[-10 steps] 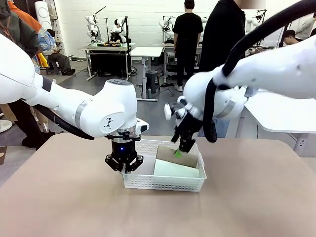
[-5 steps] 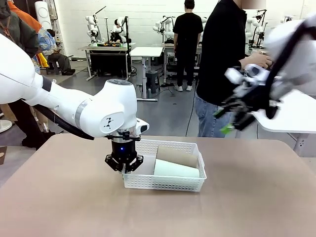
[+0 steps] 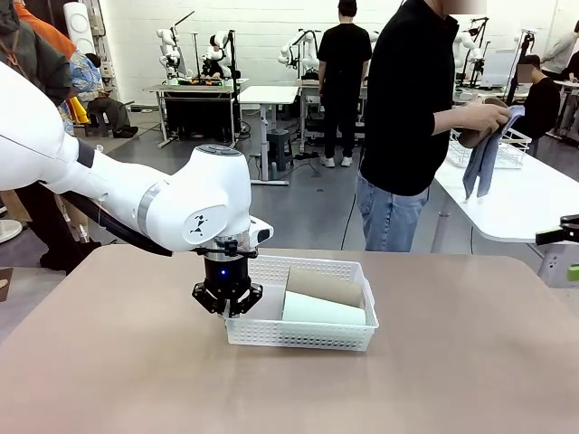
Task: Clean and organize the cups into the basket.
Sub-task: Pick up the Reusable plastic cup from the right side of the table and stack it inside the Organizing basket in the center of the table.
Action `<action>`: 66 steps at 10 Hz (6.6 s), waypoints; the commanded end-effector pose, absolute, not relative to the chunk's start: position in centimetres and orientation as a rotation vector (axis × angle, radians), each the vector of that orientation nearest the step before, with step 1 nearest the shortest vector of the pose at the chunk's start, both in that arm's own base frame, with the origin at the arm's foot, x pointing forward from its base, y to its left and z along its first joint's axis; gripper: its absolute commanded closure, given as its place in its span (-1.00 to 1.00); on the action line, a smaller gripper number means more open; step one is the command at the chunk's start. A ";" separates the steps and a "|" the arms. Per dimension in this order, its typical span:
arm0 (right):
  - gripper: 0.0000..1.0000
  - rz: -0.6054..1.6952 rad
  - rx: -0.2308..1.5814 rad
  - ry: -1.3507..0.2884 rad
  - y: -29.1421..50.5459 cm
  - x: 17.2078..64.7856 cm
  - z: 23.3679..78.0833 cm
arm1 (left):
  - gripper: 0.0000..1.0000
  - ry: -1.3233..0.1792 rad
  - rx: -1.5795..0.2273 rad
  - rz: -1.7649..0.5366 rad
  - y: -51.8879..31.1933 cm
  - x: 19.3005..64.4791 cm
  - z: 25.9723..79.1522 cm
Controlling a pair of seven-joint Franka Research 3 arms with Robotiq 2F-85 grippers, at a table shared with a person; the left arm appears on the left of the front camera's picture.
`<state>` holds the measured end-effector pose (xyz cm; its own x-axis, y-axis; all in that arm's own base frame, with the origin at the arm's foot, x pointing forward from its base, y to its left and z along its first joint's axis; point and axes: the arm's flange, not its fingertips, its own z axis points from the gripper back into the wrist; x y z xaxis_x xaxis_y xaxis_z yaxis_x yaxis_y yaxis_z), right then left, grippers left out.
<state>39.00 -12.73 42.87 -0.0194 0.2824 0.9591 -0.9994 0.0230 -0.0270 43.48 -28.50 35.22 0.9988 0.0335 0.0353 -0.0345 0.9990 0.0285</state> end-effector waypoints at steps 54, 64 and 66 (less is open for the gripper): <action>-1.00 1.335 0.919 -0.863 -9.3 47.6 26.9 | 1.00 -0.034 0.033 0.034 -28.5 43.4 35.1; -1.00 1.340 1.081 -0.844 -4.3 48.9 26.4 | 1.00 -0.034 0.033 0.034 -28.5 43.4 35.1; -1.00 1.350 1.086 -0.844 -3.7 48.9 26.1 | 1.00 -0.034 0.033 0.034 -28.5 43.4 35.1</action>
<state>48.25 -4.38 26.30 0.0606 0.3451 0.9366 -0.9884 -0.1104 0.1046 43.48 -28.51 35.22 0.9988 0.0336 0.0353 -0.0346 0.9990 0.0284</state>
